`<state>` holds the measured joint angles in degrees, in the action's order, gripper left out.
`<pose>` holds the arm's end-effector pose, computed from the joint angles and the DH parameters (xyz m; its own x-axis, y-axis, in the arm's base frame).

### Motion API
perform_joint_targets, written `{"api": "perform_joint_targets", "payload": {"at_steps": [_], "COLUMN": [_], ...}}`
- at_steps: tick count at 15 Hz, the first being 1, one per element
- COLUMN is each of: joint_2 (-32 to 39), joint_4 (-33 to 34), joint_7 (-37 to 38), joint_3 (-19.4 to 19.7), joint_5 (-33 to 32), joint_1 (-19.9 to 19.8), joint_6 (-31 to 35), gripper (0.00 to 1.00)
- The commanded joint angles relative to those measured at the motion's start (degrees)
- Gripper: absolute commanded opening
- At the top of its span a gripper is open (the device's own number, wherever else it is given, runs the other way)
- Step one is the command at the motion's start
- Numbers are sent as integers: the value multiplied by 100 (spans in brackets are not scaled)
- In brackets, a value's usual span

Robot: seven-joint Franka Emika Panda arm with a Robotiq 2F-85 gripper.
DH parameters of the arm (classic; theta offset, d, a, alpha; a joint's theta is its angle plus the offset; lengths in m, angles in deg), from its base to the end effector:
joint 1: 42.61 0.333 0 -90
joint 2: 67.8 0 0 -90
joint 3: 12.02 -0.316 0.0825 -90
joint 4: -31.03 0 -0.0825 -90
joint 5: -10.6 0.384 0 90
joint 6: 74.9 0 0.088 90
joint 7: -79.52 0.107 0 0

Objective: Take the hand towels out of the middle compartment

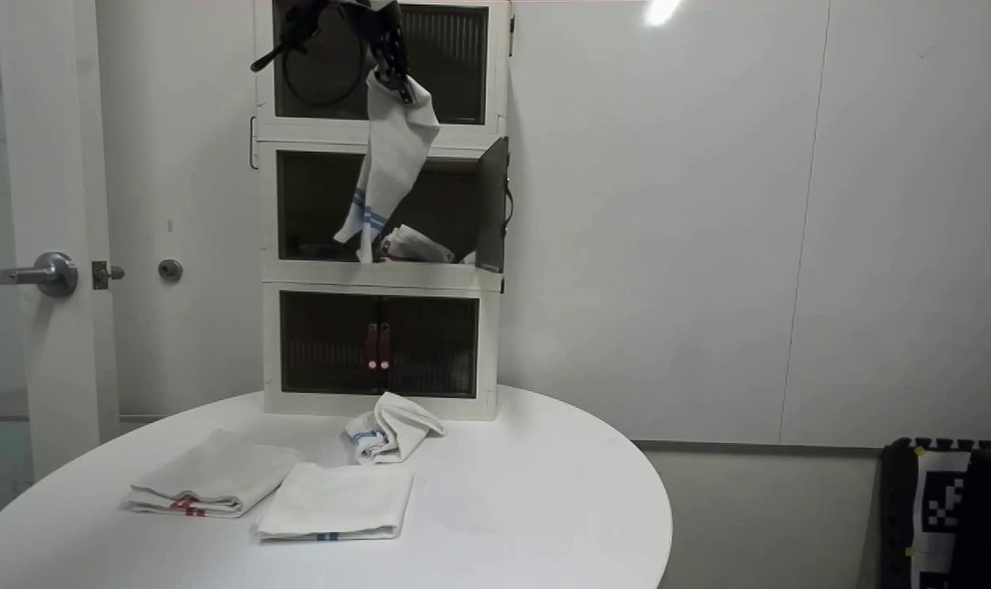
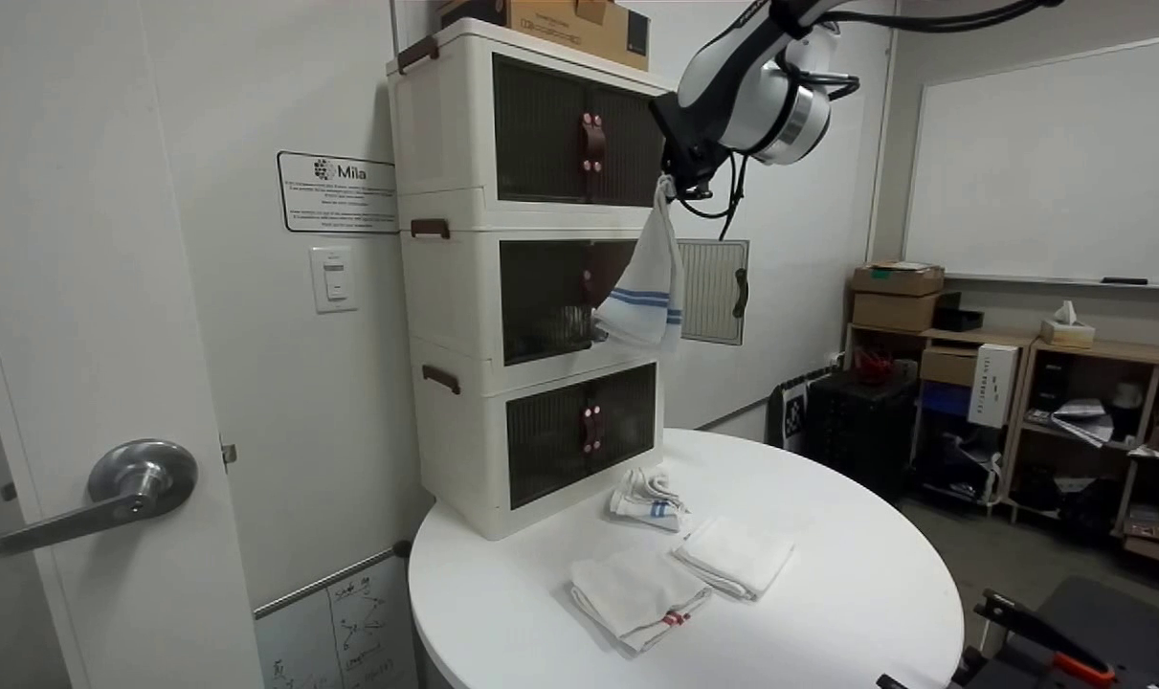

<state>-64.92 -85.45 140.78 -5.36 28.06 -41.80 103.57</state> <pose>0.6028 -0.0861 0.5456 0.0067 -0.9855 0.1698 -0.5186 -0.1486 -0.8420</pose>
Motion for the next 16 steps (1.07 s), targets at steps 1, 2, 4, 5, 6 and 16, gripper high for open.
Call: {"api": "perform_joint_targets", "payload": {"at_steps": [1,2,4,5,6,16], "joint_2": [-342,-361,-346,-308,-203,366], "joint_4": [-345,-400,-542,-623,-724,-1076], "joint_7": [-326,-346,-115,-21,263,1673], "joint_3": [-92,-78,109,177,313,1876], "joint_5": [287,296,-88,-314,-796,-4710], "joint_1": [-232,-276,-281,-320,-391,98], "joint_6": [-47,-21,8,36,177,-617], "gripper": [11,11,11,11,11,11]}}
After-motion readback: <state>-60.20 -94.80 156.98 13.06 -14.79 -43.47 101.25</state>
